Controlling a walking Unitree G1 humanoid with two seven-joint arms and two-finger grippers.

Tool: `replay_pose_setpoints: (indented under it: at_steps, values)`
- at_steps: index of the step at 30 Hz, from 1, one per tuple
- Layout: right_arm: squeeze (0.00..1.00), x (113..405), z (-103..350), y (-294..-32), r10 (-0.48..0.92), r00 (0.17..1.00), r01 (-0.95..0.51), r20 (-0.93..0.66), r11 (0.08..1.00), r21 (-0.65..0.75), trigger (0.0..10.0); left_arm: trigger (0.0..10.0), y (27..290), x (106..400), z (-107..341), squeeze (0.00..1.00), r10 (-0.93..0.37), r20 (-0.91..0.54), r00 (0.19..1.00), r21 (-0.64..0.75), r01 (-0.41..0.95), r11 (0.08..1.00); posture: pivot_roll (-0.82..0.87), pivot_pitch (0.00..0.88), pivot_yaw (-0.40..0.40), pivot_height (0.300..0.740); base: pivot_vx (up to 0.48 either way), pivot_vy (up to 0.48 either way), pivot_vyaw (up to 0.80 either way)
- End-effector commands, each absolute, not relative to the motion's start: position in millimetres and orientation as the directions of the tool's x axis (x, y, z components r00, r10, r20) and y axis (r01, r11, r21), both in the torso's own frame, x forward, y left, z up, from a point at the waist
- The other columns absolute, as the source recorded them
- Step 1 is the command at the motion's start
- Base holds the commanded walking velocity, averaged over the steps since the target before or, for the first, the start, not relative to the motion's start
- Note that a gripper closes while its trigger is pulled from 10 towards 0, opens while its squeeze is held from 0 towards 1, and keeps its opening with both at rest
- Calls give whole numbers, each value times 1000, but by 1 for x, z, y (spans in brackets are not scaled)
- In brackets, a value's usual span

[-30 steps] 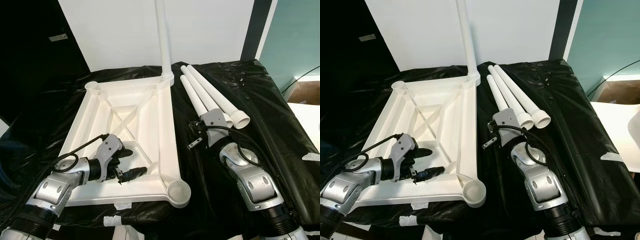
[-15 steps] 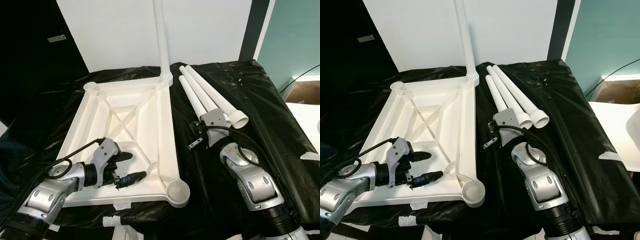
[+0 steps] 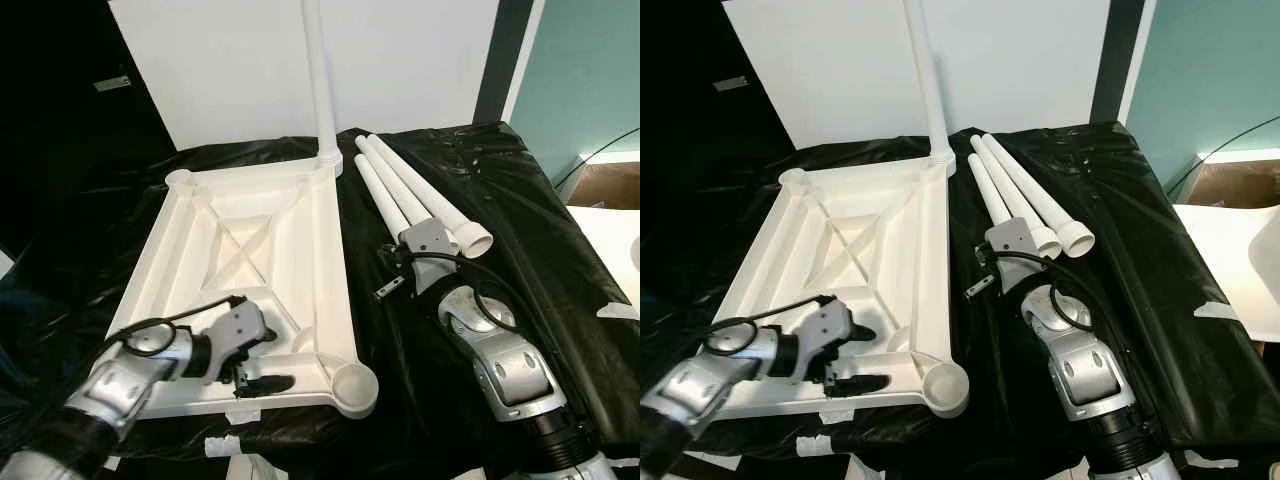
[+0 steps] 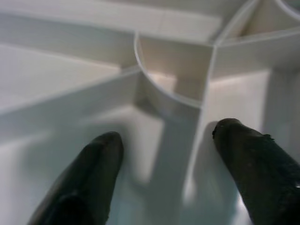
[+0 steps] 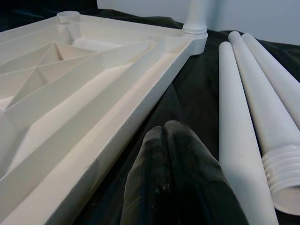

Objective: Building children table

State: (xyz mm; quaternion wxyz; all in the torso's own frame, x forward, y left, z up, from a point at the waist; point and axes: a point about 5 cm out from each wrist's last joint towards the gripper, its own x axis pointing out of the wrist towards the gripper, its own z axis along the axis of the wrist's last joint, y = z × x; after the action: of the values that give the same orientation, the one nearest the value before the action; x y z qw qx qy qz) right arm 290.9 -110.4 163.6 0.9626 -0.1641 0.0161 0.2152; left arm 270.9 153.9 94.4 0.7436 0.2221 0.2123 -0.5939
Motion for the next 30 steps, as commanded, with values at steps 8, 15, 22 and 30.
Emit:
replay_pose_setpoints:
  at_steps: [8, 15, 22, 30]
  values:
    - [0, 292, 165, -106, 423, 901, -430, -92, 847, -313, 10000, 0, 144, 312, 80, 0, -626, -562, 540, 273, 836, 476, -10, 0, 98, 740, 0, 0, 0]
    - [0, 291, 165, -105, 422, 902, -429, -94, 848, -310, 10000, 0, 139, 335, 95, 0, -568, -489, 662, 388, 748, 538, -14, 0, 108, 740, 0, 0, 0]
    - [0, 291, 165, -103, 424, 901, -431, -91, 849, -307, 10000, 3490, 137, 346, 100, 0, -541, -457, 706, 439, 708, 553, -15, 0, 110, 740, 0, 0, 0]
    - [0, 290, 164, -104, 422, 902, -429, -92, 850, -306, 10000, 10000, 145, 358, 103, 0, -468, -443, 765, 496, 644, 583, -18, 0, 108, 740, 0, 0, 0]
